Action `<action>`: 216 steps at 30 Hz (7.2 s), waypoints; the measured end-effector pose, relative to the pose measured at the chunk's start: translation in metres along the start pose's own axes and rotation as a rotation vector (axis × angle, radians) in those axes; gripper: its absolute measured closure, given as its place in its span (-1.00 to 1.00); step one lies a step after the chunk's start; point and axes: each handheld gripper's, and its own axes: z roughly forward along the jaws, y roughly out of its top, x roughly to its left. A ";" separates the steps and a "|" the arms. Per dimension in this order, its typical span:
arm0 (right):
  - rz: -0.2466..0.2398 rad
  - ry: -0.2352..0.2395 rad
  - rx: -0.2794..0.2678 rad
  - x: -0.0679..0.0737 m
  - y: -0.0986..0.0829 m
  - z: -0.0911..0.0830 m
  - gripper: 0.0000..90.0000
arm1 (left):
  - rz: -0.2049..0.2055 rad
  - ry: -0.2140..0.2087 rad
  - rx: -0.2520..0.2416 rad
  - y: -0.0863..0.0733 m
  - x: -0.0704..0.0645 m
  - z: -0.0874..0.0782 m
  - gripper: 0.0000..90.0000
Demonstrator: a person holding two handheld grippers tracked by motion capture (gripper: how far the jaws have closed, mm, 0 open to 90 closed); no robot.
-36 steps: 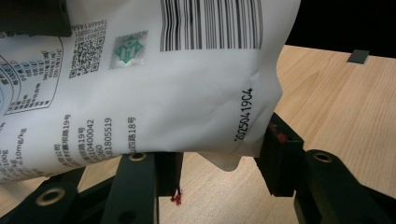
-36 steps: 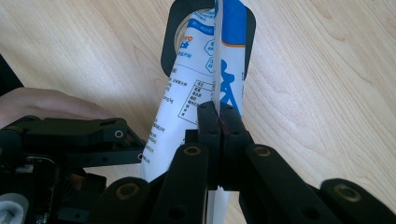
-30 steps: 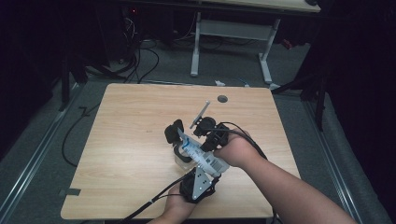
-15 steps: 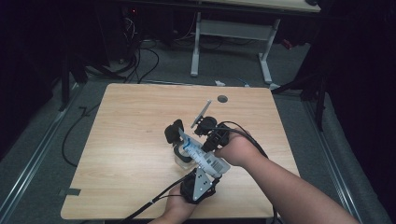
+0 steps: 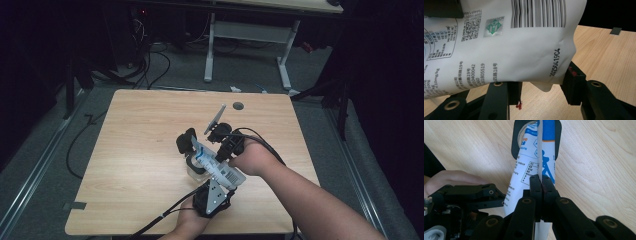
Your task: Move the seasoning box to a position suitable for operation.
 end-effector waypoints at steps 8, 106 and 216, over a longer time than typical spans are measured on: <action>0.035 -0.008 0.015 0.002 0.001 0.000 0.98 | -0.003 0.001 0.002 0.000 0.000 0.001 0.26; -0.050 -0.002 0.034 0.000 0.012 -0.012 0.98 | -0.009 0.011 -0.038 0.011 0.004 0.001 0.26; -0.062 0.001 0.029 0.001 0.016 -0.013 0.99 | -0.009 0.019 -0.067 0.016 0.004 -0.001 0.27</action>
